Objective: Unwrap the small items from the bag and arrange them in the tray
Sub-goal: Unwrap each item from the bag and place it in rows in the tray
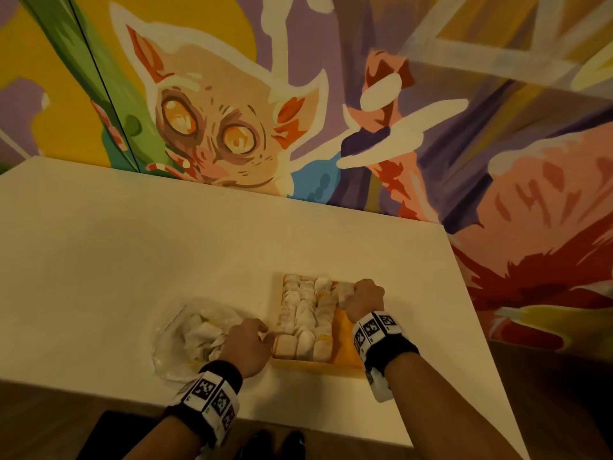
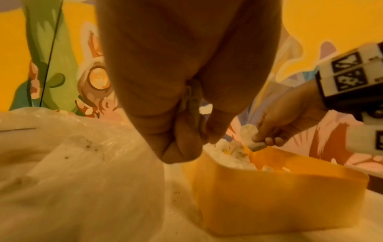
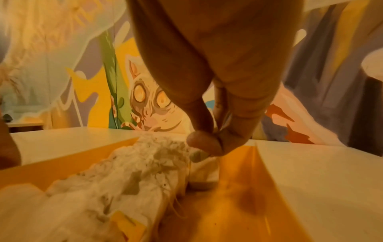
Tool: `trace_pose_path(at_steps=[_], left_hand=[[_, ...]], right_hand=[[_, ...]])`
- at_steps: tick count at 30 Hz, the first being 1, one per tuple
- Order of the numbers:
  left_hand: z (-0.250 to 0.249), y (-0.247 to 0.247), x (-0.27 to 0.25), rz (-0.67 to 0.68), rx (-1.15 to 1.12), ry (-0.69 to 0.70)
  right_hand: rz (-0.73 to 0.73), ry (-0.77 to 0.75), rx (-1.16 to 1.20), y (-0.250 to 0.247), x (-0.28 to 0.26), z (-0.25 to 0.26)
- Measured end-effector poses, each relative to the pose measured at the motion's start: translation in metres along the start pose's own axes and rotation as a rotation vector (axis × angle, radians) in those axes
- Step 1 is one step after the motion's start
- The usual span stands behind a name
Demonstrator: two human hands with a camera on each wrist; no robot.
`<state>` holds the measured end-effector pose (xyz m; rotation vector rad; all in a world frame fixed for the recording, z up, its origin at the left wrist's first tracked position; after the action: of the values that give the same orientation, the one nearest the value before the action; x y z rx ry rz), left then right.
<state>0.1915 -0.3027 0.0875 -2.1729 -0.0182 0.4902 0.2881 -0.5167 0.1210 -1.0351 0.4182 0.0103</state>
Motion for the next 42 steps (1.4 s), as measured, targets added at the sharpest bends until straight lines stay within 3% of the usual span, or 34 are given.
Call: trace_pose_path(at_steps=[7,10,13,21,28,35,42], left_hand=[[-0.005,0.010,0.004,0.029,0.204,0.048],[-0.007,0.010,0.005,0.012,0.224,0.060],[-0.006,0.010,0.008,0.013,0.207,0.062],[0.000,0.012,0.014,0.016,0.197,0.099],[0.000,0.013,0.014,0.005,0.175,0.086],[0.000,0.012,0.014,-0.006,0.175,0.079],[0.005,0.014,0.020,0.007,0.169,0.087]], right_hand=[[0.095,0.014,-0.379,0.008,-0.003,0.007],[0.139,0.050,-0.341,0.013,-0.004,0.012],[0.162,-0.055,-0.457,0.025,-0.004,0.007],[0.117,0.023,-0.132,0.024,0.006,0.010],[0.044,0.131,-0.159,0.033,0.022,0.004],[-0.008,0.158,0.043,0.023,0.015,0.008],[0.186,0.010,-0.021,0.032,0.022,0.014]])
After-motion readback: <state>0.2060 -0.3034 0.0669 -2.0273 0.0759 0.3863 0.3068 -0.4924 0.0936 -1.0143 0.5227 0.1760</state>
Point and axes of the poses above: each hand's wrist, its own x-axis towards the middle knuckle, its own y-axis out of the palm, z = x × y, the point moved 2 cm from there along x, towards the middle knuckle, and after that the axes turned 6 degrees about x, right-handed, at the moved point
